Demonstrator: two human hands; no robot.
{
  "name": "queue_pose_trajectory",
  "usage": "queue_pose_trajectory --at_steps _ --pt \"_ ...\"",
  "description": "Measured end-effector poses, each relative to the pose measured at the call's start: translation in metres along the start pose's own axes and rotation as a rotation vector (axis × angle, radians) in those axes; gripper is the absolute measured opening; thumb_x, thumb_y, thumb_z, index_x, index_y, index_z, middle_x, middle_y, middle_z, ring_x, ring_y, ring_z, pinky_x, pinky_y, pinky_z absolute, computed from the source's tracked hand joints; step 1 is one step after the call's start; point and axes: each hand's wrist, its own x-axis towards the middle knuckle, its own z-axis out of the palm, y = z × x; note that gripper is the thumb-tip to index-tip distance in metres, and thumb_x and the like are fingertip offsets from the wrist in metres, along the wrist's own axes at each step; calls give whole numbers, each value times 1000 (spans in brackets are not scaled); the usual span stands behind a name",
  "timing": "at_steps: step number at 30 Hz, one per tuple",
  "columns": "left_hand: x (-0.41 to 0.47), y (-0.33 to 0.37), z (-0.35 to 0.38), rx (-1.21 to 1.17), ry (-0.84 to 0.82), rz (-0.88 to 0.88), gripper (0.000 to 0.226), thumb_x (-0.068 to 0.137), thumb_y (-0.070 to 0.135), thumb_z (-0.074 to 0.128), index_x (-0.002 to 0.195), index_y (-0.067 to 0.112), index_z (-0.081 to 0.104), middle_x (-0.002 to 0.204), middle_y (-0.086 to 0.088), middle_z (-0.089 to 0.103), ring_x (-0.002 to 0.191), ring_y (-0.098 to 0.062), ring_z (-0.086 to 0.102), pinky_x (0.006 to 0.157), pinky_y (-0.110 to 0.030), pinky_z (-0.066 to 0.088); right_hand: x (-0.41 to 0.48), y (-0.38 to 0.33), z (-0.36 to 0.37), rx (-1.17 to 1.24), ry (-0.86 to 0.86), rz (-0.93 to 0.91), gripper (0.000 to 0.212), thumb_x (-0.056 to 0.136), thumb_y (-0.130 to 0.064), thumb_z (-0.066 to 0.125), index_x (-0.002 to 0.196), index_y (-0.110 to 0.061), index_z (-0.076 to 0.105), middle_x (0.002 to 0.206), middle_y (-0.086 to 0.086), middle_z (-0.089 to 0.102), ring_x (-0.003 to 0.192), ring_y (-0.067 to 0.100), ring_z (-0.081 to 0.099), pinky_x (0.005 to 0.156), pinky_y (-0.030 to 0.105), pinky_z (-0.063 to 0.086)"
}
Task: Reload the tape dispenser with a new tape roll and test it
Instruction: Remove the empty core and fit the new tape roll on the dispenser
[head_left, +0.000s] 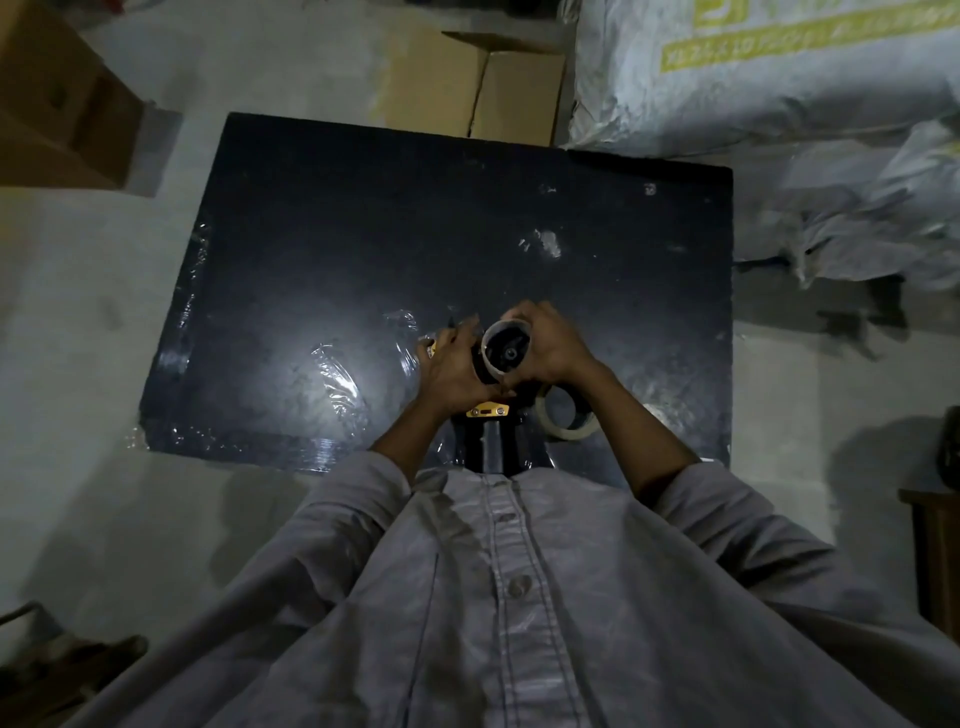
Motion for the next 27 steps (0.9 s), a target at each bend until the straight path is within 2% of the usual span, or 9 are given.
queue_pose_trajectory --at_steps 6,10,12,15,17,20,23,25,27 --pt "-2 -3 13 71 105 8 104 66 84 67 153 30 51 162 5 53 149 -22 48 124 -50 24 -9 0 -4 71 19 -70 95 53 -26 112 134 -28 63 136 1 58 119 19 63 102 47 61" --pt "-1 -3 12 19 158 -50 116 62 82 77 160 34 39 135 5 69 140 -21 53 119 -43 23 -15 7 -30 399 151 -56 84 53 -31 105 124 -24 61 129 -5 66 119 12 67 97 34 64" --pt "0 -4 12 35 150 -70 123 56 85 79 162 38 36 136 4 68 140 -21 52 119 -43 24 -12 13 -42 472 224 -11 84 54 -31 106 126 -23 63 134 -5 67 125 12 69 95 42 69" --pt "1 -6 15 57 138 -77 128 56 88 82 164 38 34 134 6 70 140 -20 51 118 -43 25 5 43 -31 426 288 41 84 52 -39 109 124 -38 65 141 0 66 130 21 70 98 57 68" --pt "0 -6 15 73 137 -62 126 59 87 82 165 36 34 135 5 70 140 -20 52 119 -44 25 6 53 -21 391 315 95 93 54 -40 110 134 -37 63 146 4 62 133 23 67 108 52 64" --pt "-4 -8 13 109 153 -16 122 66 84 80 166 32 35 141 3 68 142 -23 52 120 -46 24 -14 37 -22 323 302 146 103 67 -25 109 154 -27 54 154 10 55 141 28 59 112 42 56" --pt "-17 -5 8 83 235 105 101 84 72 79 164 22 43 143 -2 67 142 -26 48 122 -52 27 -17 46 -19 242 314 198 106 73 -25 107 161 -26 49 159 12 52 144 32 56 104 34 47" --pt "-27 -1 5 87 304 195 82 94 59 77 159 16 51 149 -9 62 145 -27 42 123 -56 29 -20 50 -19 166 322 223 106 73 -30 107 161 -25 48 162 12 51 144 35 57 105 39 50" --pt "-34 1 4 124 327 247 72 99 55 69 157 16 53 156 -6 60 149 -30 44 124 -56 29 -22 56 -16 100 309 230 109 73 -34 108 163 -23 48 162 13 53 143 38 59 107 44 53"
